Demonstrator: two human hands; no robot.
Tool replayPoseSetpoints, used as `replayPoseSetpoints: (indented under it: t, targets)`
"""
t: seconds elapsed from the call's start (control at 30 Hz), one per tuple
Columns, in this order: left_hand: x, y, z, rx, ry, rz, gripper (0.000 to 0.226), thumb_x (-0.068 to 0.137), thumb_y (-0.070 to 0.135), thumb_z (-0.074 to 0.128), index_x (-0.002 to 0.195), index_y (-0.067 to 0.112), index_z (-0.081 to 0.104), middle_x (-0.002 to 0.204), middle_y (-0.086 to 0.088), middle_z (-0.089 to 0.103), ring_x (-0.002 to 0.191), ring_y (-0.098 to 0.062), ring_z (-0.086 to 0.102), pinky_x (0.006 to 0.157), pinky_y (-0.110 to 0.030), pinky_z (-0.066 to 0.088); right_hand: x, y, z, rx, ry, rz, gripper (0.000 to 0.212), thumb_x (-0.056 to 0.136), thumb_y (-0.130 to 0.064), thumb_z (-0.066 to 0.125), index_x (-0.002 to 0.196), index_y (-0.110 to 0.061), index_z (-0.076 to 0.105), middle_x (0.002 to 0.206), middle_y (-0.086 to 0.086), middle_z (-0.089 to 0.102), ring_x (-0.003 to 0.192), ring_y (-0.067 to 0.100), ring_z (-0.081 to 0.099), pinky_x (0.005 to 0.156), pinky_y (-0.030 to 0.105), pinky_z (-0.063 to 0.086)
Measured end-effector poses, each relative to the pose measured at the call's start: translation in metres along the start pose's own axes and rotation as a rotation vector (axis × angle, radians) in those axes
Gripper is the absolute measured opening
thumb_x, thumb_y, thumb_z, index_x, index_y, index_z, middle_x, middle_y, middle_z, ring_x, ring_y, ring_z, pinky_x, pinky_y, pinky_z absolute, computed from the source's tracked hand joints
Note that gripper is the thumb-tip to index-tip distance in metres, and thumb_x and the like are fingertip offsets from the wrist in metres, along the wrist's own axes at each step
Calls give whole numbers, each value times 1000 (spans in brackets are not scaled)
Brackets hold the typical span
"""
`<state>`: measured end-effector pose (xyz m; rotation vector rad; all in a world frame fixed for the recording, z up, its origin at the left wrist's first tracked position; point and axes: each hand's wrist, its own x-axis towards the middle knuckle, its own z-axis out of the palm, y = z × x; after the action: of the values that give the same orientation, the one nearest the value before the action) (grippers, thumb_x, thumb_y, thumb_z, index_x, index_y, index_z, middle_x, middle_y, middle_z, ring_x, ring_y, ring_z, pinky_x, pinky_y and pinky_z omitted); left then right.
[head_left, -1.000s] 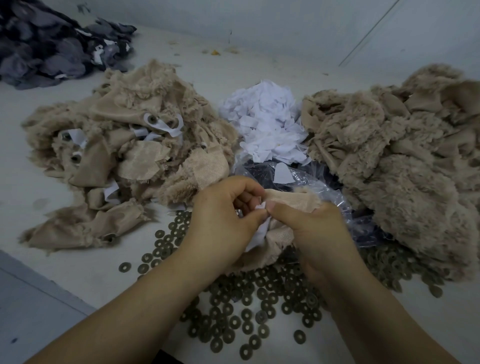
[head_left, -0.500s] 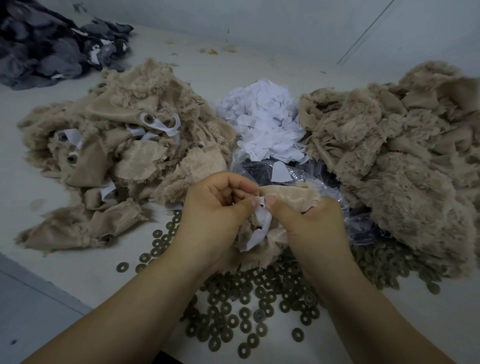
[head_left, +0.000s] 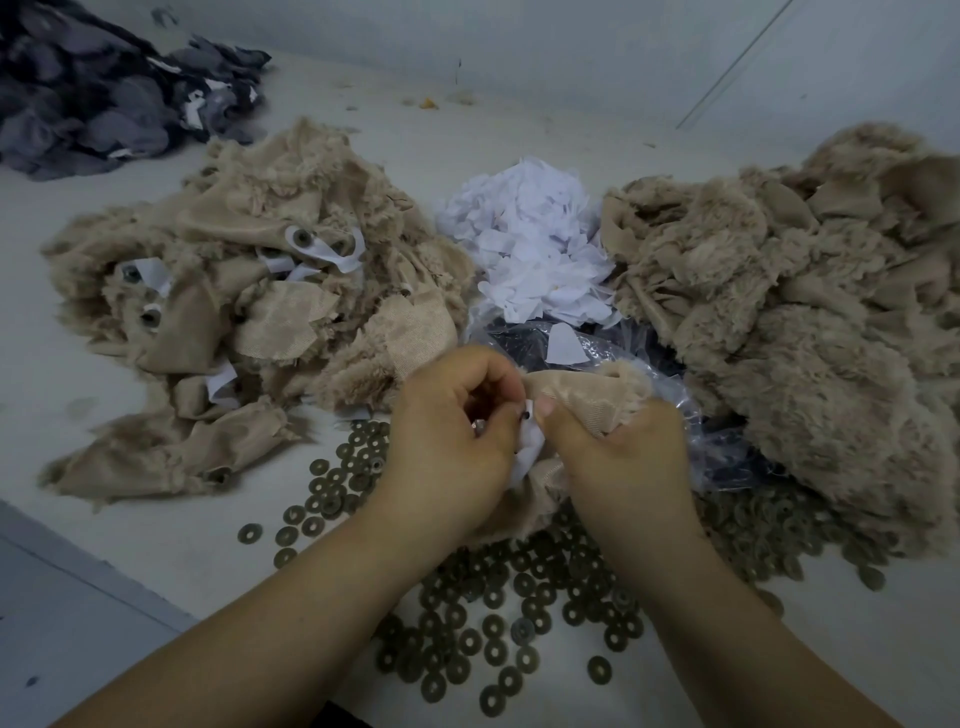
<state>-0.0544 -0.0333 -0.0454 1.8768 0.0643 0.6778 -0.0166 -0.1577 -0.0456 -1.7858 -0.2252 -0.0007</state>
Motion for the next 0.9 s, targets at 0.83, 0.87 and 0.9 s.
replayPoseSetpoints:
  t: [0.83,0.87,0.9]
  targets:
    - [-3,-8,-17,240,-11,246,29,74,5,77,101,13,70,115,3,55,103,-7,58,83,-24,54,9,-3,-3,221,-161,219,35,90,-1,66,123,-10,59,108,8,74,97,23,73,79,37,61]
    - [-3,-10,-18,261,-41,348,26,77,3,73,102,10,71,116,0,59,108,-8,57,89,-25,51,9,-3,-4,279,-200,233,36,91,1,65,125,-9,58,109,9,74,98,25,73,77,35,61]
    - [-3,-12,-19,266,-81,429,22,80,3,69,101,7,73,113,-1,64,109,-10,59,92,-27,49,10,-3,-5,316,-229,262,41,91,2,64,130,-8,55,113,12,72,101,27,72,78,35,61]
